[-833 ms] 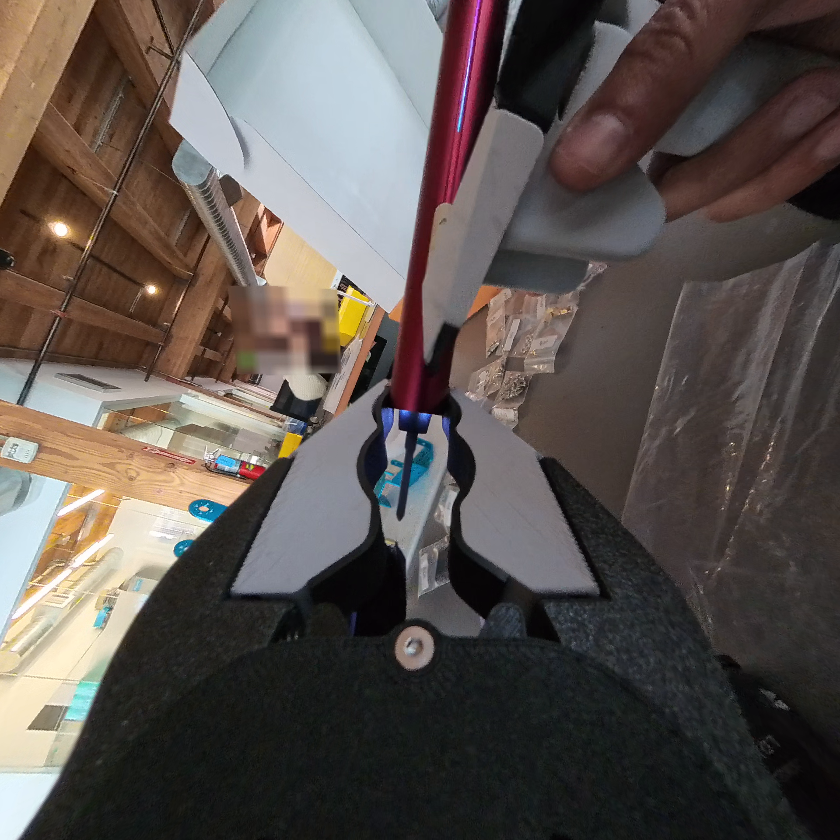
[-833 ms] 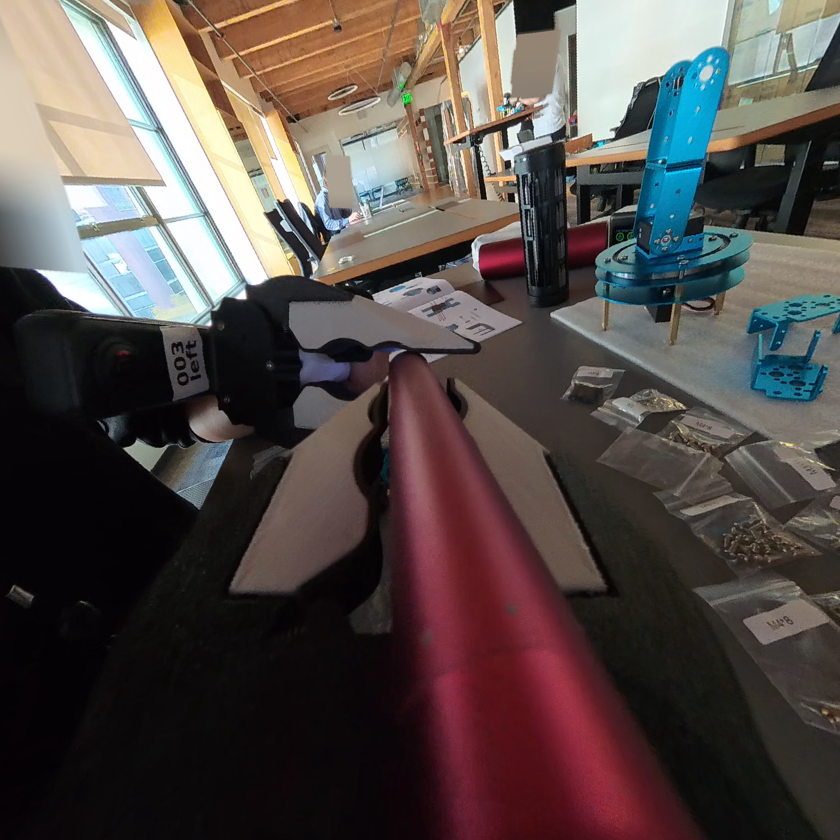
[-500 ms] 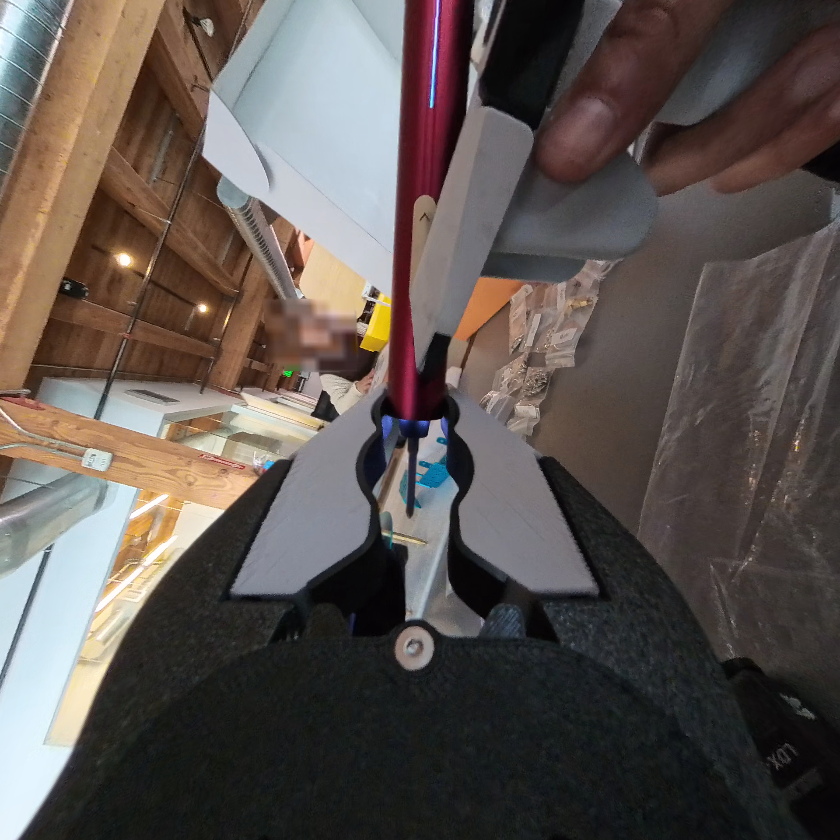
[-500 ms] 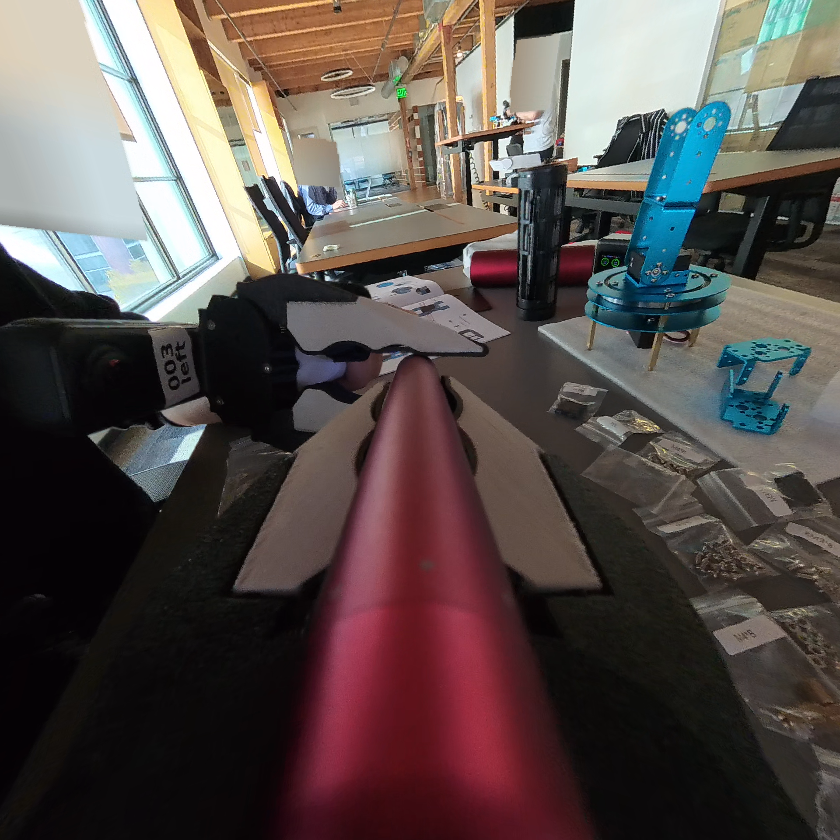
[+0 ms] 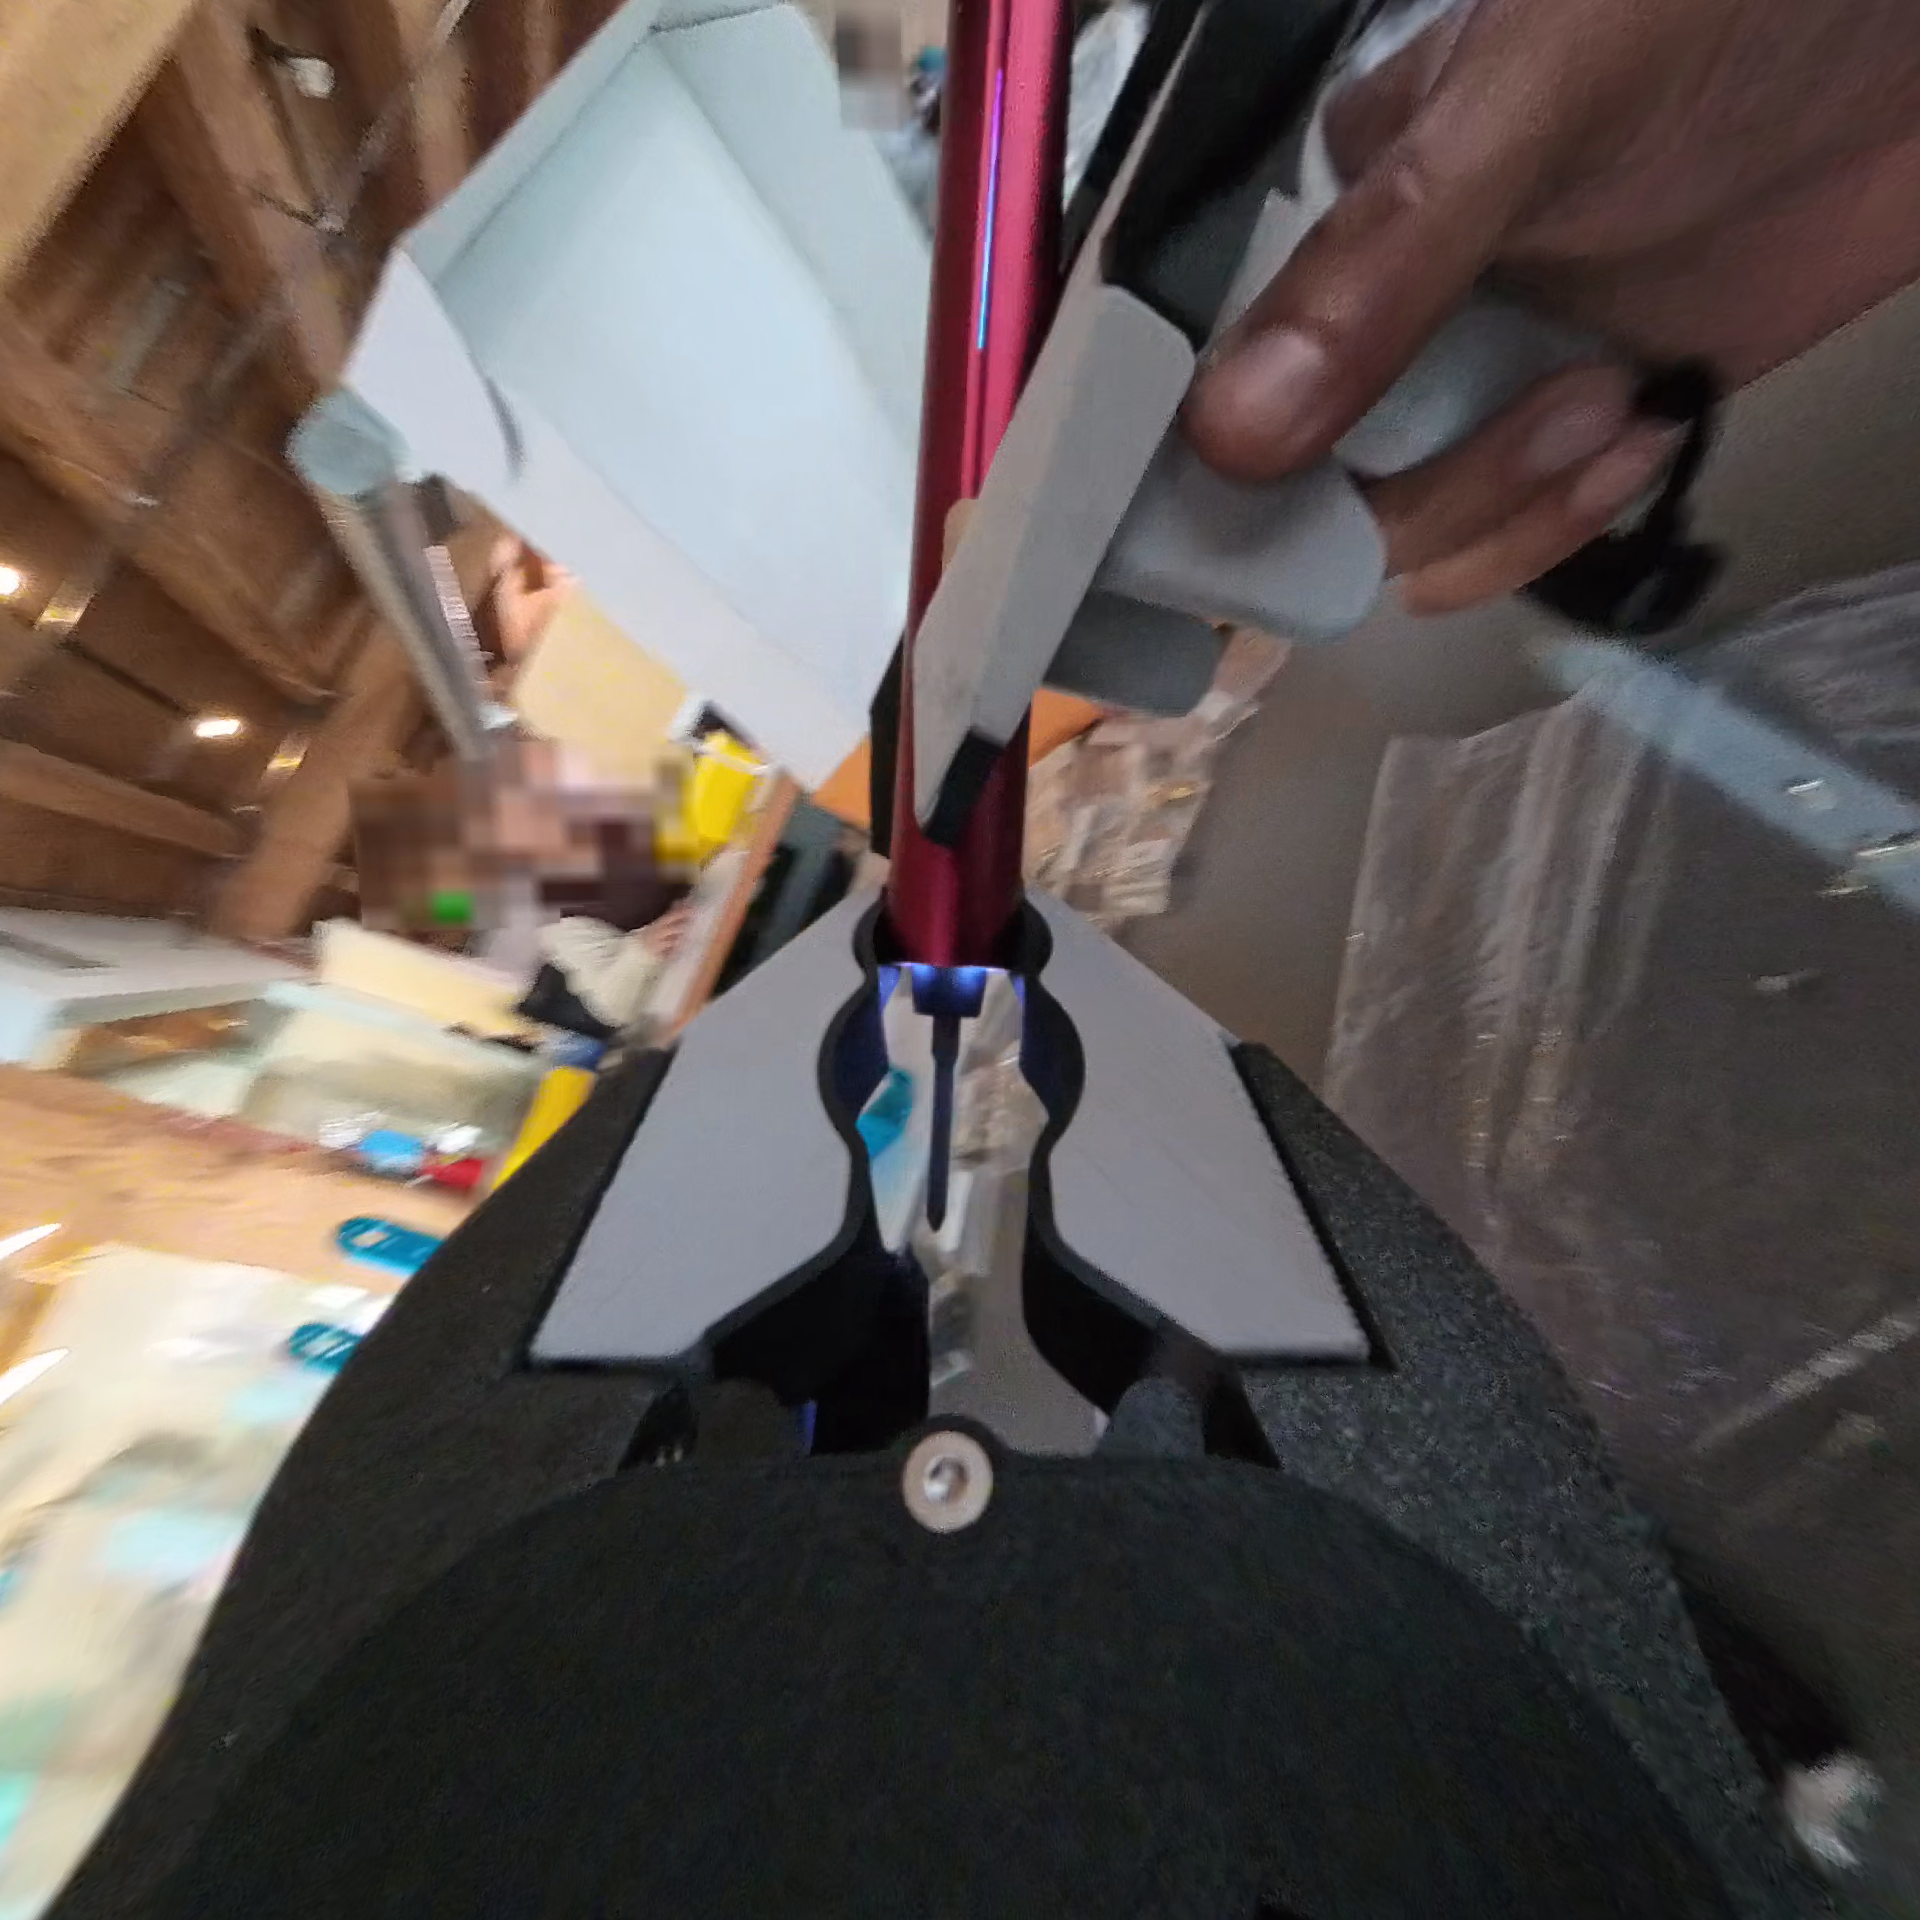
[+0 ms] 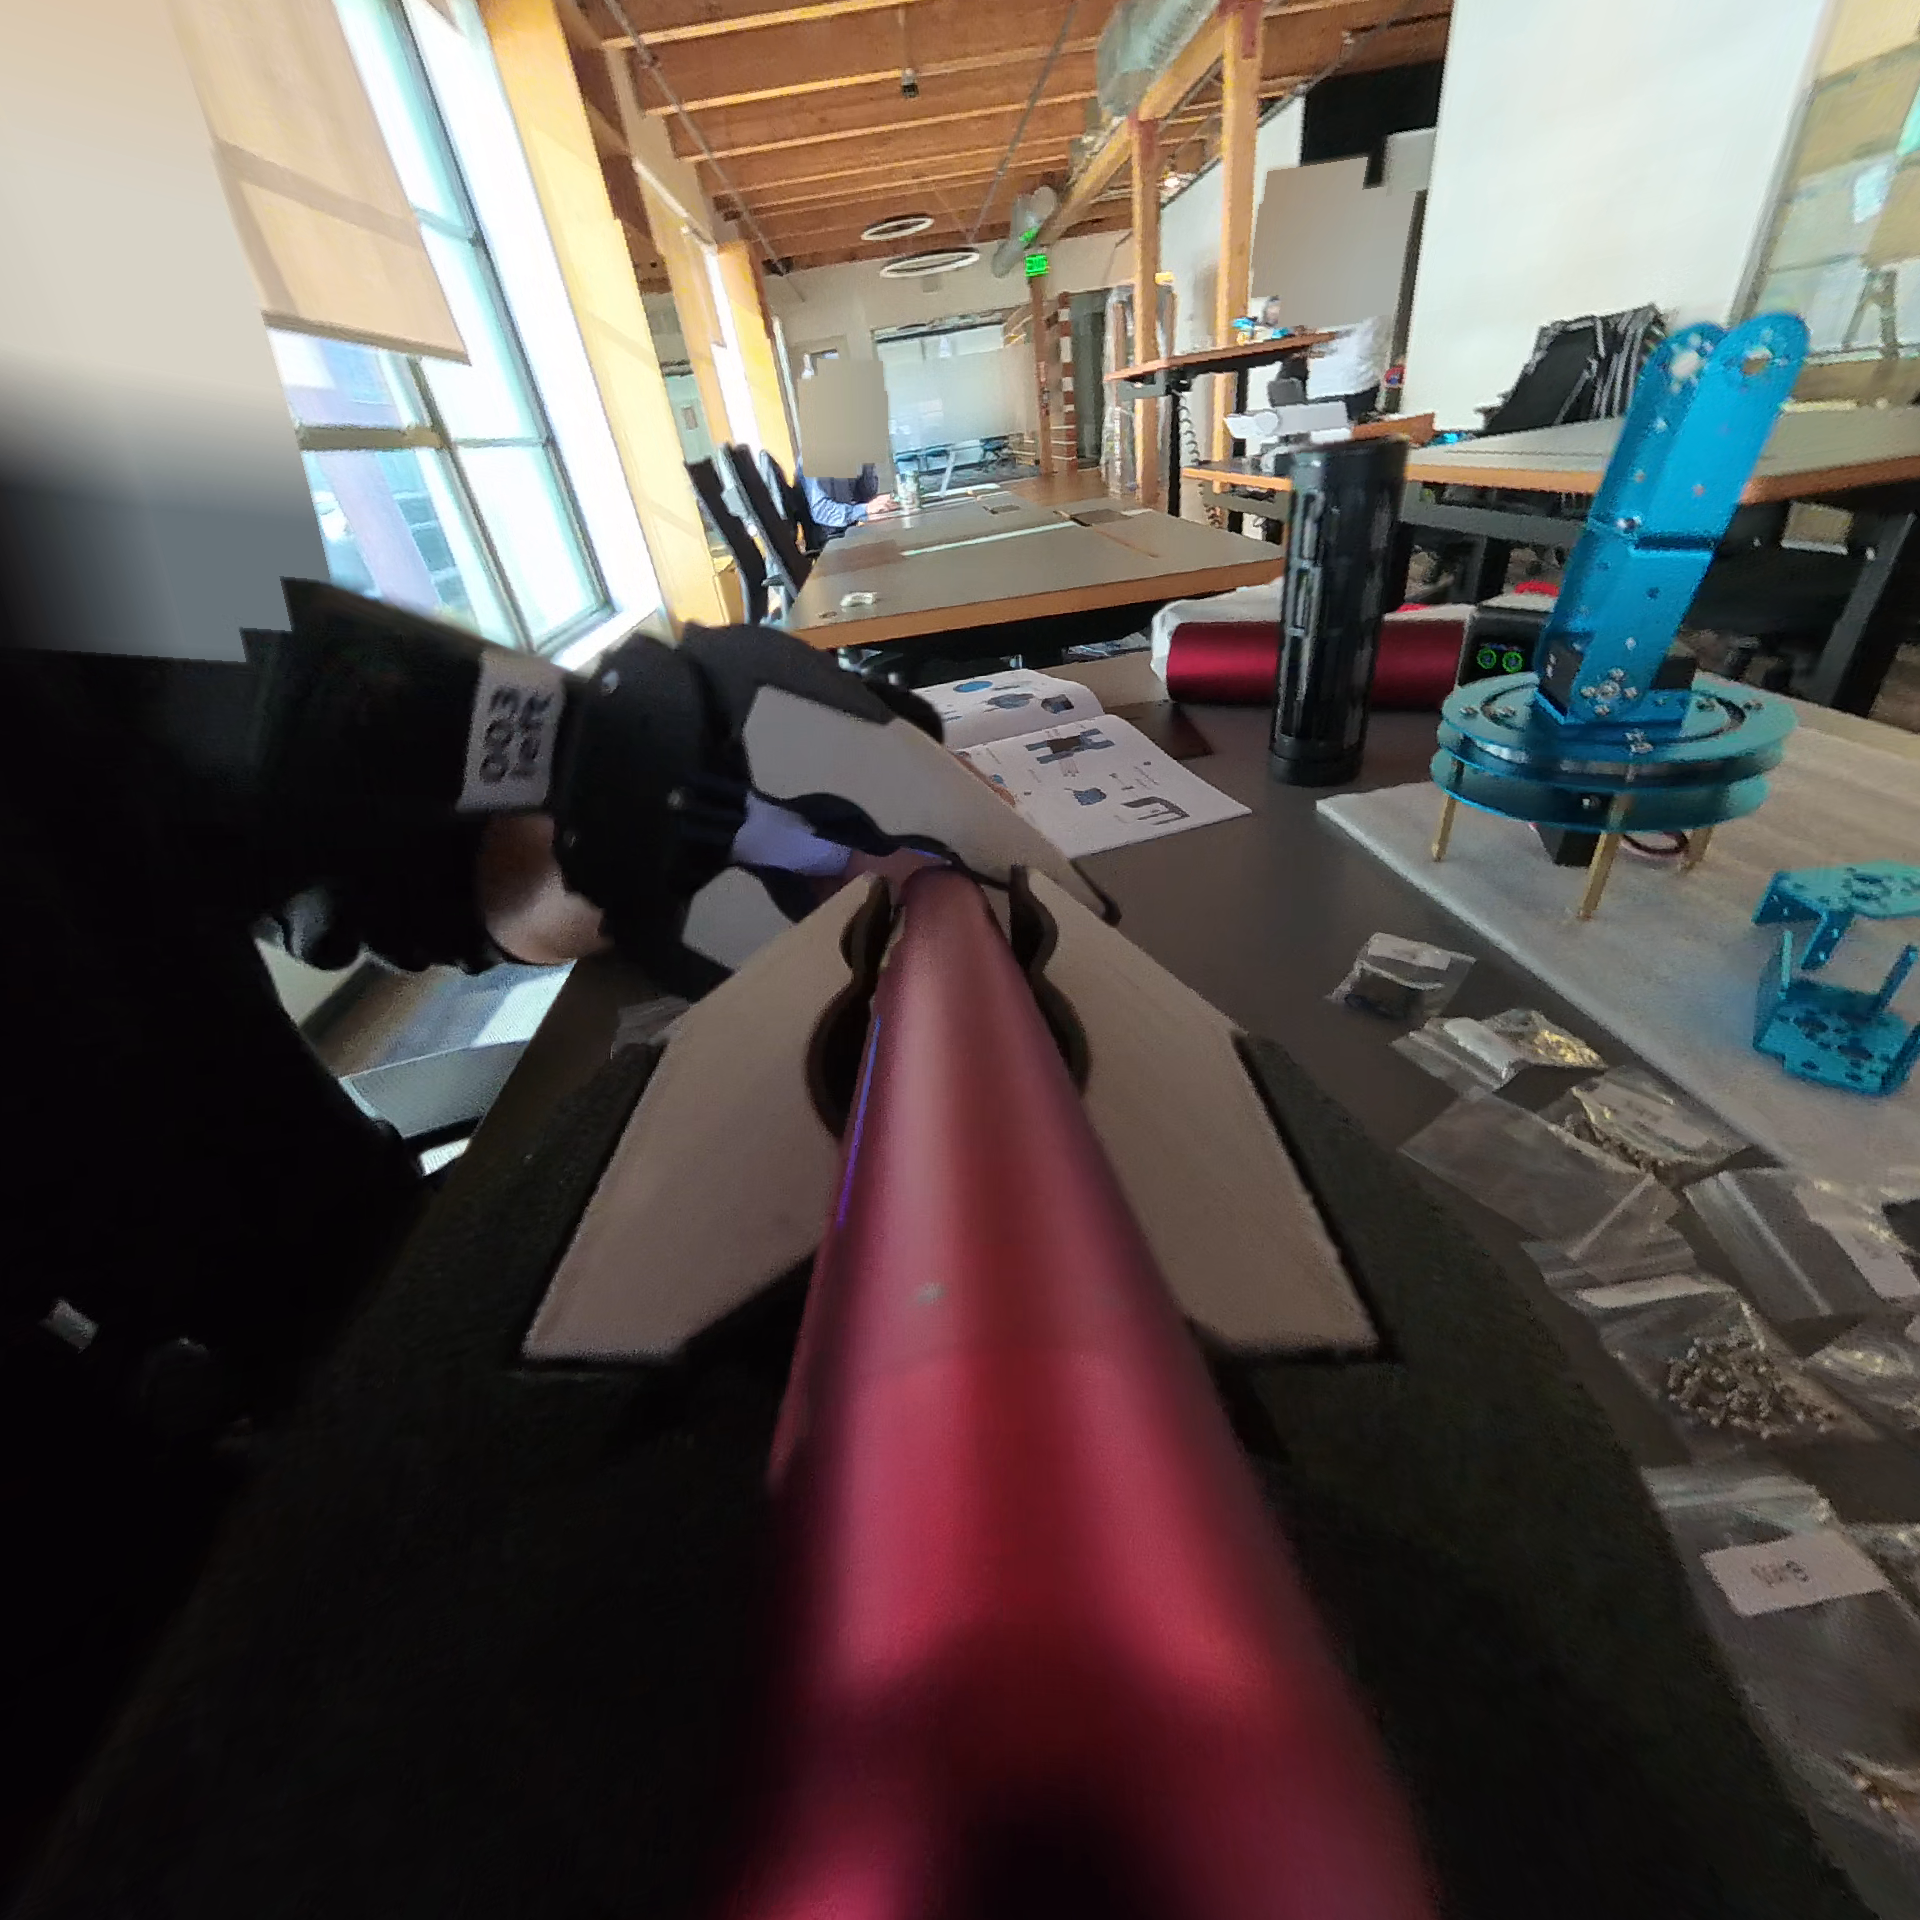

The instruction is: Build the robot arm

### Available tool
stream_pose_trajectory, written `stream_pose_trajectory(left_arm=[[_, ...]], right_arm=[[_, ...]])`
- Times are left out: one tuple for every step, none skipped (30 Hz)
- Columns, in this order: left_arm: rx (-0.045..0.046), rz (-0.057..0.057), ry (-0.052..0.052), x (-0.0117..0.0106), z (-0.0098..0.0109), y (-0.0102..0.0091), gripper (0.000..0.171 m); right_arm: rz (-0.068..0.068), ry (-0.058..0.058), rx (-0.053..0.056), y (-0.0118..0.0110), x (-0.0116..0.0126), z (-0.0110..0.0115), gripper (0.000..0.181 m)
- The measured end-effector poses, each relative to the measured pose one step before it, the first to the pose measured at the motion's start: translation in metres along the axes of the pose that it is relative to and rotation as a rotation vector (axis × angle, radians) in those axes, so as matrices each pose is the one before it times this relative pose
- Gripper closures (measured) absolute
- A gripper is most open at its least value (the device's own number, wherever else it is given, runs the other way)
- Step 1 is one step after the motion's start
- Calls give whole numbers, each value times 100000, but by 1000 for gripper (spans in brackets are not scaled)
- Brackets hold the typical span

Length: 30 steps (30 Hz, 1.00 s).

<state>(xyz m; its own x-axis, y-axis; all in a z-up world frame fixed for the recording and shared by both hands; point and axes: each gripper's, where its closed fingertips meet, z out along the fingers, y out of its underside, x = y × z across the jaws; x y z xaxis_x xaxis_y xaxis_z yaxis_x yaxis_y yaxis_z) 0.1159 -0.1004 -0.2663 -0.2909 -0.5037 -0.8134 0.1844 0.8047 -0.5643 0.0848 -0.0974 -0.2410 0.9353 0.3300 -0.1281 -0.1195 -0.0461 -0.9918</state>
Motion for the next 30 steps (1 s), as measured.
stream_pose_trajectory(left_arm=[[1636,-3394,6090,315,-195,-181,153],[702,-4353,6127,204,-186,-46,153],[1369,-5163,8106,379,-232,-105,153],[1267,-6283,9757,506,-247,-67,153],[1241,-7389,9481,413,-240,-74,153],[1723,-7628,10987,667,-203,-139,153],[589,-7978,12945,996,-147,-68,153],[574,-6616,11229,810,-138,-121,153],[1297,-5192,10534,764,-157,-202,152],[224,-6037,10613,742,-174,-145,152],[-882,-5807,9712,674,-158,-28,152],[-2065,-4703,9136,677,-140,142,152],[-2261,-3229,6862,441,-93,198,152],[-2380,-2856,5800,365,-34,277,152],[-2536,-3624,5742,363,16,317,152],[-1393,-2424,4249,209,28,184,153],[-755,-2159,3616,170,11,135,152],[-694,-2818,2663,49,-4,140,153],[-197,-1691,1437,-40,-80,56,152],[40,-675,660,-53,-142,1,152],[131,-315,-39,-93,-141,-36,152],[578,-138,-265,-76,-76,-80,152],[670,-364,-73,-44,-23,-76,152],[351,-196,-63,-48,35,4,152],[-346,69,-120,-60,106,145,152],[-1023,216,-64,-33,155,265,152],[-885,415,381,83,175,242,152],[-409,506,343,132,147,133,152],[-196,637,-682,-8,45,50,152],[-103,892,-979,-38,-78,3,152]], right_arm=[[-3726,-196,901,-363,-309,-141,158],[-4435,426,3013,-607,-281,-178,160],[-4102,-615,2158,-454,-332,-152,160],[-2356,-1416,-667,-24,-339,-38,161],[-1393,-1306,-1925,184,-262,40,158],[-2152,-2958,-1602,120,-517,-15,157],[-3662,-2502,-2697,304,-523,-10,157],[-4440,-553,-3867,469,-266,-40,158],[-3983,-1196,-2980,258,-412,-50,158],[-3561,-1043,-1425,-9,-428,4,155],[-4098,254,-1405,-27,-252,-2,156],[-4196,-287,-559,-82,-419,60,156],[-4589,1308,-200,-65,-203,100,155],[-3702,1932,266,-83,-112,101,157],[-1492,1050,1711,-279,-189,135,157],[414,-478,365,-26,-224,110,156],[324,-227,-804,143,-63,32,155],[-285,707,-868,154,78,-14,156],[-133,1218,-297,98,182,-37,156],[119,1316,-72,74,216,-37,158],[-131,1133,-136,66,199,-25,159],[-87,783,-201,17,176,-80,159],[1056,118,-421,28,126,-43,159],[2189,-822,-544,70,20,-18,160],[2320,-1535,-1702,179,-49,41,160],[2107,-2671,-2242,221,-148,104,160],[1386,-2861,-397,70,-193,74,160],[298,-1998,457,15,-146,26,160],[612,-367,1,81,16,27,160],[335,216,964,-8,60,34,160]])
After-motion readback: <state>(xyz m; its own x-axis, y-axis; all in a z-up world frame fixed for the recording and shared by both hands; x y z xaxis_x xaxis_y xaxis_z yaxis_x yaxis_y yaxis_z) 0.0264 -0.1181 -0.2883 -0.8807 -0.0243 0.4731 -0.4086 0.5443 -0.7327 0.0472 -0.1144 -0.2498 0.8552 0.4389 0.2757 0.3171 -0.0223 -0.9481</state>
